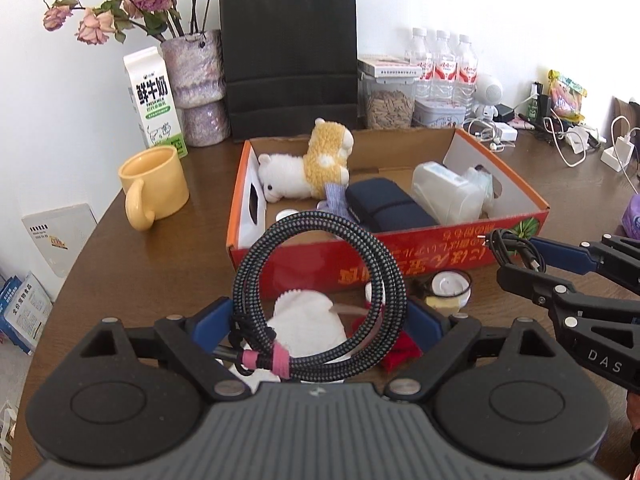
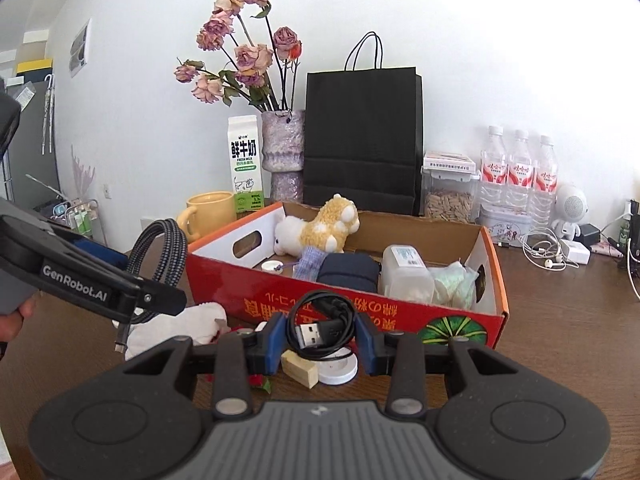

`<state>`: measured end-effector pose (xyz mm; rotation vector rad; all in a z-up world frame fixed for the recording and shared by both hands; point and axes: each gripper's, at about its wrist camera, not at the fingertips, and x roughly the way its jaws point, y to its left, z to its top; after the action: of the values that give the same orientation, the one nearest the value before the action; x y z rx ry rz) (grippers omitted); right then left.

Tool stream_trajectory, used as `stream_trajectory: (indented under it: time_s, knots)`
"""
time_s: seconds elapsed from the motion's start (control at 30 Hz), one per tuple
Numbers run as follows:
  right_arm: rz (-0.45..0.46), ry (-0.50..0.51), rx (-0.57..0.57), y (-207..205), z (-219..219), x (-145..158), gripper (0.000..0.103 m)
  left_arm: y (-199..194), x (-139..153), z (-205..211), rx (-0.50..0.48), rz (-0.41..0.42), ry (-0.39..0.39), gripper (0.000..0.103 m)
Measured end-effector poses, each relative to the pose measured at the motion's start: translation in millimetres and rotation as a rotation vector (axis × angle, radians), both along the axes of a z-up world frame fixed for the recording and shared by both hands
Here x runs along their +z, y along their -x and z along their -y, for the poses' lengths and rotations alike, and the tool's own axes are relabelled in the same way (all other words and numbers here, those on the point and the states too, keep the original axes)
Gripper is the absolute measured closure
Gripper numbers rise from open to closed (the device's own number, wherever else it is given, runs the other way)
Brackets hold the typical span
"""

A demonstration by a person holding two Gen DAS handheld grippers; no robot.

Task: Organize objects
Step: 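Carry both cables into the red box with the left and right tools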

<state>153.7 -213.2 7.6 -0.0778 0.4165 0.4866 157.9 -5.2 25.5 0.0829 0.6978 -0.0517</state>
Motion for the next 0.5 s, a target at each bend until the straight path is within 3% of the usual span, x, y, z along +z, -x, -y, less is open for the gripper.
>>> stream_trajectory:
  time_s: [0.5]
  knots:
    - [0.074, 0.01, 0.024, -50, -16, 25, 0.067, -61, 22, 8, -0.027, 0.026, -0.008, 0.012]
